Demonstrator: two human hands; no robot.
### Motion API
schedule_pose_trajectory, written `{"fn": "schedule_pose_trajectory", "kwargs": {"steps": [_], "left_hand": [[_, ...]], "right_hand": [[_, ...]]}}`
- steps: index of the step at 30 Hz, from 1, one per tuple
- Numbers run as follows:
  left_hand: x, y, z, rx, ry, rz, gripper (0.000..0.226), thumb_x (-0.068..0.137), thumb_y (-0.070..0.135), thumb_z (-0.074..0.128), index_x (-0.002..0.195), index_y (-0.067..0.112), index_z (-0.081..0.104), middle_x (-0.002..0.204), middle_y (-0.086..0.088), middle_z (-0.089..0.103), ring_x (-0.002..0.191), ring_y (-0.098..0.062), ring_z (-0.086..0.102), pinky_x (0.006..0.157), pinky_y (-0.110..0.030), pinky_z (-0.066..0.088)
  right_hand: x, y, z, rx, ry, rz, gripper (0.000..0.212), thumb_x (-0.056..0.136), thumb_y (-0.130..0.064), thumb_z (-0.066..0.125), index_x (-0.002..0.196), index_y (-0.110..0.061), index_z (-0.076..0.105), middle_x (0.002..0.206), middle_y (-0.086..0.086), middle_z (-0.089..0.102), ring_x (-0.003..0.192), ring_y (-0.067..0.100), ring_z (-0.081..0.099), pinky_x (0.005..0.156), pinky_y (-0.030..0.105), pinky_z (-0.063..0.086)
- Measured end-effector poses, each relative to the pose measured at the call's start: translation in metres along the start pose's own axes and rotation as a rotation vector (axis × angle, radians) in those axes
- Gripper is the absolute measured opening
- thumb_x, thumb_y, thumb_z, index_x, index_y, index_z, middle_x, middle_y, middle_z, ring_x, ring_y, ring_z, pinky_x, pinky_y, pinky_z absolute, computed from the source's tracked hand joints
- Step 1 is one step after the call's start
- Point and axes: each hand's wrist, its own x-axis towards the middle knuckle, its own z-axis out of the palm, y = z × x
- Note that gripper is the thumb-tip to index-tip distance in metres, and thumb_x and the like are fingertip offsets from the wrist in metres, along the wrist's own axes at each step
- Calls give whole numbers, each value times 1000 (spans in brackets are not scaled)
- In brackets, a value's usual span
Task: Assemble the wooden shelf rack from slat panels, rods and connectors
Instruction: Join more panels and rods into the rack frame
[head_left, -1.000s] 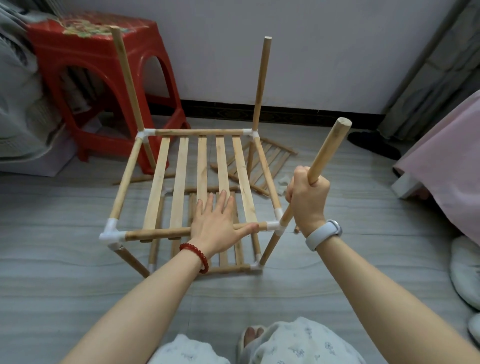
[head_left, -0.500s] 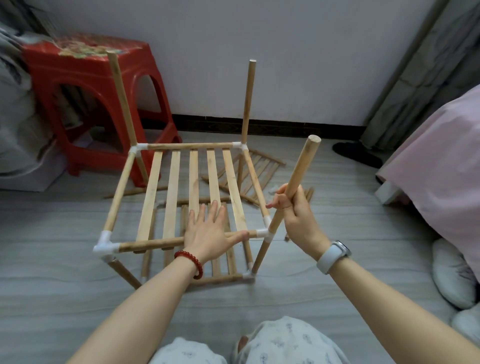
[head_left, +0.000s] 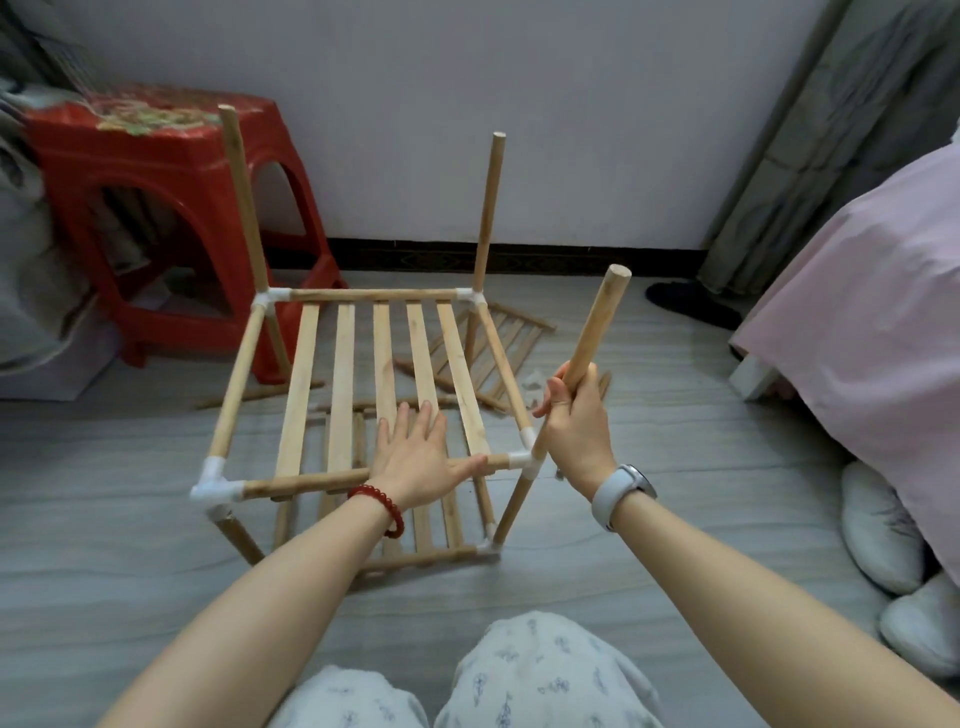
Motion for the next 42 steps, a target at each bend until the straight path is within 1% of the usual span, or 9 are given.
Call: {"fn": "schedule_pose_trajectory", "kwargs": {"steps": [5,7,12,15,19,24,27,29,42], "left_hand": [[-20,-8,-22,-105,39,110,65,92,57,42,146,24,30,157,-3,19,145,-21,12,116,-52,9],[-35,-19,-35,-127,116,77,60,92,53,45,144,23,36,151,0,32,140,-18,24,116,-50,18],[-79,-49,-69,-98,254,-25,49,95,43,44,139,21,43,140,0,46,128,-18,43,107,-45,34],[-110,-68,-89,-100,305,-72,46,96,41,42,138,21,44,138,0,48,124,-18,47,101,-39,40],[-157,-100,-121,-91,406,-120,40,97,37,42,133,22,50,133,1,52,119,-19,51,97,-38,42],[-222,-166,-155,-52,555,-264,38,97,34,42,132,22,51,129,0,54,116,-20,52,95,-36,41],[-251,-212,-162,-55,595,-387,39,97,33,43,134,21,49,134,0,50,122,-21,47,98,-35,38],[-266,-246,-160,-68,600,-473,39,97,31,43,134,21,48,135,-1,49,123,-21,46,99,-35,36],[-180,-434,4,-317,267,-839,49,95,28,40,142,18,32,145,-5,33,129,-28,35,101,-41,35]], "right_hand": [[6,-4,-27,-131,-90,83,10,100,-23,39,91,-24,41,79,1,59,79,22,63,73,40,53],[2,-16,-23,-347,-172,105,21,100,-36,35,91,-20,45,78,0,61,76,22,63,69,41,52],[-7,-61,0,-686,-375,309,40,100,-35,28,90,-8,56,87,10,65,74,25,62,72,36,53],[-16,-87,5,-689,-545,442,28,98,-26,37,92,-6,55,85,9,59,62,18,51,55,27,42],[-37,-130,50,-720,-713,199,29,99,-25,39,82,-7,53,75,4,51,57,11,42,53,22,34],[-76,-208,141,-592,-861,-178,33,99,-21,39,116,-3,61,99,9,61,69,10,52,56,15,41],[-96,-237,195,-560,-879,-328,31,97,-19,42,121,-7,59,118,11,62,103,24,60,87,28,48],[-105,-243,239,-559,-892,-394,30,96,-19,42,119,-9,58,122,12,62,112,30,57,92,34,45],[-80,-87,534,-900,-1120,-315,39,93,-15,39,132,-9,38,131,17,44,116,37,47,91,42,43]]}}
